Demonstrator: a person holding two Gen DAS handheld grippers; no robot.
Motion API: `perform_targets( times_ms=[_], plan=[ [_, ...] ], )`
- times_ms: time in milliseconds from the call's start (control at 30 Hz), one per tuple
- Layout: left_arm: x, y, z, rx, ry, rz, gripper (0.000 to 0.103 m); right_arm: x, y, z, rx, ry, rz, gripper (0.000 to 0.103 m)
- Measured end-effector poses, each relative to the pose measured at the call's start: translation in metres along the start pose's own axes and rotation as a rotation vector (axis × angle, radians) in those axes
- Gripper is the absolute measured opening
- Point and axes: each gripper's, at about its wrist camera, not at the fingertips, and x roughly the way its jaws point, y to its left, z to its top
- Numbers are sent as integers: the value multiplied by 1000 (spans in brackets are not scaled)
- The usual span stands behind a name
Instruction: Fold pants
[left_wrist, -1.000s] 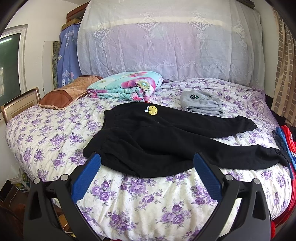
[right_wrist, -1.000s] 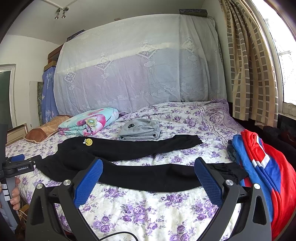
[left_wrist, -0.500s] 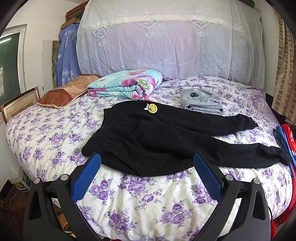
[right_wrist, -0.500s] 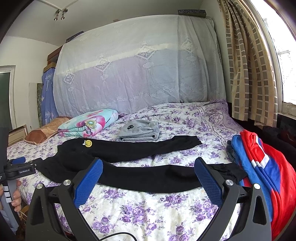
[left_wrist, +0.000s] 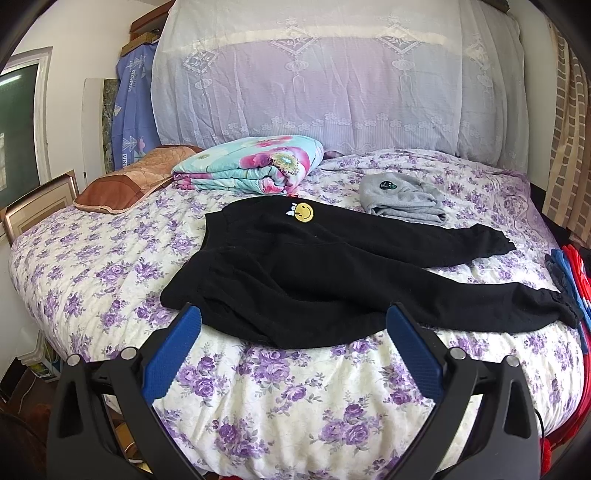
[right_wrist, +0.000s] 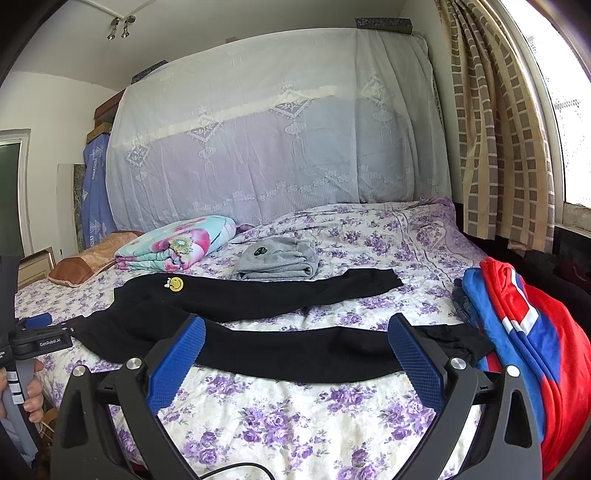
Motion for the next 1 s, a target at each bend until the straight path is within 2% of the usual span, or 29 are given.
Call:
perform_targets(
  times_ms=[433, 567, 667, 800, 1000],
  plan=[
    [8, 1, 0, -5, 27, 1, 98, 6, 1, -4, 1, 14, -3, 100],
    [20, 5, -1, -9, 60, -4, 98, 12, 0, -7, 4, 27, -4, 100],
    [39, 15, -2, -35, 122, -43, 98, 24, -4, -12, 13, 65, 8, 100],
    [72, 53, -6, -179, 242, -178, 98, 49, -19, -23, 85, 158, 45, 100],
    [106, 121, -21, -497, 323, -330, 98, 74, -49, -41, 285, 245, 155, 100]
  ],
)
